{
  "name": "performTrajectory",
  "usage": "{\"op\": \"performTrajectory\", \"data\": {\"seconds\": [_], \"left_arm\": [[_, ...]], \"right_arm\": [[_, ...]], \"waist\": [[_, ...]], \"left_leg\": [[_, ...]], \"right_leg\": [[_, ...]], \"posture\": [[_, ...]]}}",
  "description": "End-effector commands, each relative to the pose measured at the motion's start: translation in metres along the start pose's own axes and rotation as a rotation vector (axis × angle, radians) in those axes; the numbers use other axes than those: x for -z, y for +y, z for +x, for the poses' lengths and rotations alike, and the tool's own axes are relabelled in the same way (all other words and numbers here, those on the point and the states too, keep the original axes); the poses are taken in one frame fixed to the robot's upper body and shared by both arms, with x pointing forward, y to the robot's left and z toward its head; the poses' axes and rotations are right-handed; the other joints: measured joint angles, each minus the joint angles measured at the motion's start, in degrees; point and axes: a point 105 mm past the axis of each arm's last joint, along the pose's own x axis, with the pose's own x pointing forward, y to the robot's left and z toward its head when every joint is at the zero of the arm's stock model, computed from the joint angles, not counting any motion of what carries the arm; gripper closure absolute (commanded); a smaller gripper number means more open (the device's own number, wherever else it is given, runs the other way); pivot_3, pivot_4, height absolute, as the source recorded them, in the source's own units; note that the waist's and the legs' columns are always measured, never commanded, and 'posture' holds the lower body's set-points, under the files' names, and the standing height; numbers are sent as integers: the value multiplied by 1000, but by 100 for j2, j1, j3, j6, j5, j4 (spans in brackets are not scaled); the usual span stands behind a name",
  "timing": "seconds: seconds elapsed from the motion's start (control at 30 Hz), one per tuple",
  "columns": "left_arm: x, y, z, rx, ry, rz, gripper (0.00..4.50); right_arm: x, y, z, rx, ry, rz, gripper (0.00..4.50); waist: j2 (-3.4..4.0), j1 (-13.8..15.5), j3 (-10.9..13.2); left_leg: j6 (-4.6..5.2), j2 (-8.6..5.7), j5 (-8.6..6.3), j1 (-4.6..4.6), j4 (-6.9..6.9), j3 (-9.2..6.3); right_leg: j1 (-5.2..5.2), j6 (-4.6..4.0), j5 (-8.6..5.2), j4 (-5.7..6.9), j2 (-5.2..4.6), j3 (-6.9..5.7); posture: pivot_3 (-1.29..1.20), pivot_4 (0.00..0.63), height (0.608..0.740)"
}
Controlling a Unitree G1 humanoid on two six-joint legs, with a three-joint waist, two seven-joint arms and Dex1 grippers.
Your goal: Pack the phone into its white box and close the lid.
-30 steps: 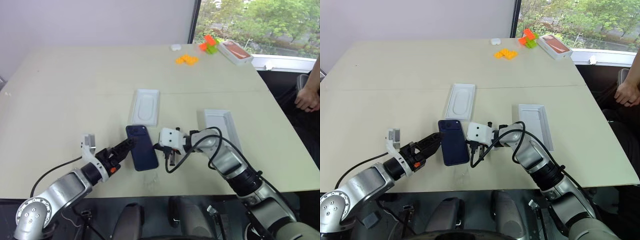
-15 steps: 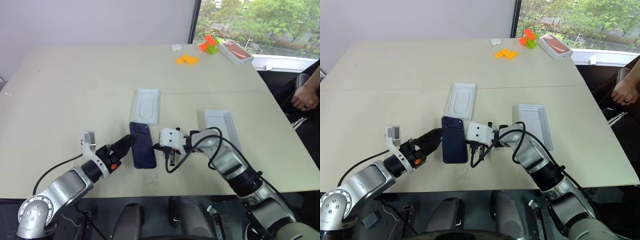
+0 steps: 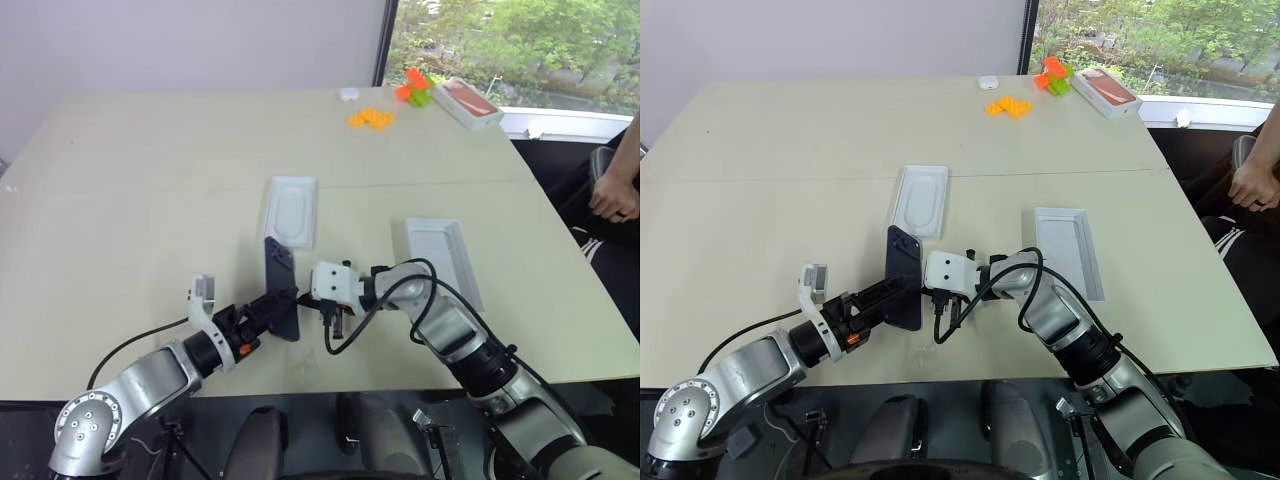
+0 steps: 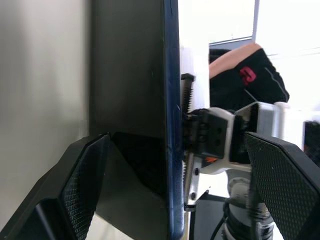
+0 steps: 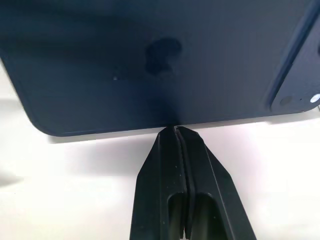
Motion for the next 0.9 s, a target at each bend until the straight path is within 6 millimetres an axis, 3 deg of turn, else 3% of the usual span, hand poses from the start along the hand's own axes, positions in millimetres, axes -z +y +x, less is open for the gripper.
{"op": "performTrajectory", "data": {"seconds": [0.03,0.47,0.57,0.67,0.9], "left_arm": [[-4,-1,-4,-1,-9,4,0],[-8,6,-6,-31,-8,2,0],[-7,7,-6,-33,-8,-1,841],[-7,6,-8,-37,6,20,2320],[-8,7,-10,-40,1,20,2413]], "right_arm": [[-8,7,3,-29,-32,-23,4455],[-9,5,2,-23,-35,-22,4455],[-8,5,2,-22,-33,-21,4500],[-8,6,2,-23,-33,-20,4500],[-7,2,-1,-10,-27,-21,4500]], "waist": [[1,1,0],[1,6,1],[1,7,1],[1,7,1],[3,7,2]], "left_leg": [[0,0,0,0,0,-1],[0,2,0,-8,-4,-2],[0,2,0,-8,-5,-2],[0,1,0,-8,-5,-2],[0,2,0,-8,-5,-2]], "right_leg": [[0,0,0,-1,-1,0],[0,0,1,-16,-2,0],[0,0,1,-16,-2,0],[0,0,1,-16,-2,0],[0,0,1,-19,-3,0]], "posture": [[0,150,733],[0,150,733],[0,150,733],[0,150,733],[0,150,733]]}}
